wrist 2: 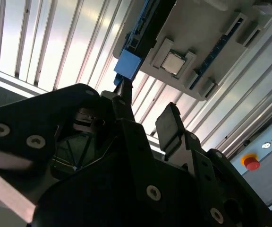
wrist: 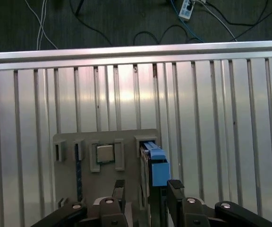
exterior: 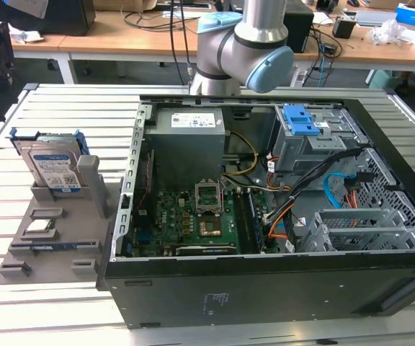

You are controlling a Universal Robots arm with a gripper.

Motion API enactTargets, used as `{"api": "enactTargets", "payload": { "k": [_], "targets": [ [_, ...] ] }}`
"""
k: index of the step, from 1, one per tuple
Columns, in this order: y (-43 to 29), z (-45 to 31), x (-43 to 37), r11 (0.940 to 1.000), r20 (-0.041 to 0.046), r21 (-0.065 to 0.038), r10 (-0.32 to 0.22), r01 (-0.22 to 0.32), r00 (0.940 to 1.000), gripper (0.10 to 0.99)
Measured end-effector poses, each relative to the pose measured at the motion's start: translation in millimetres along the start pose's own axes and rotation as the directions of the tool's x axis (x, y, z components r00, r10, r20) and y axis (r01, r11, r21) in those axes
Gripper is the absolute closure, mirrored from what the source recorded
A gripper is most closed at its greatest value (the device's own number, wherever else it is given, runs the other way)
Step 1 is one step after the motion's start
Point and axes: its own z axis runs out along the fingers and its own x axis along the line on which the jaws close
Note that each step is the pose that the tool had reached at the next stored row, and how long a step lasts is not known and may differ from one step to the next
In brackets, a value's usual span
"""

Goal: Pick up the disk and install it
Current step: 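Pick up the disk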

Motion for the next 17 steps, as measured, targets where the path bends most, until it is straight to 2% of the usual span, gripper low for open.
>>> {"api": "enactTargets", "payload": {
  "k": [5,17],
  "targets": [
    [-2.4,1.6,-3.0,1.0000,-0.0041,0.000,0.000,0.000,1.0000,0.604],
    [-10.2,14.3,-8.7,1.0000,-0.0246,0.001,0.001,-0.001,0.9997,0.604]
  ]
}}
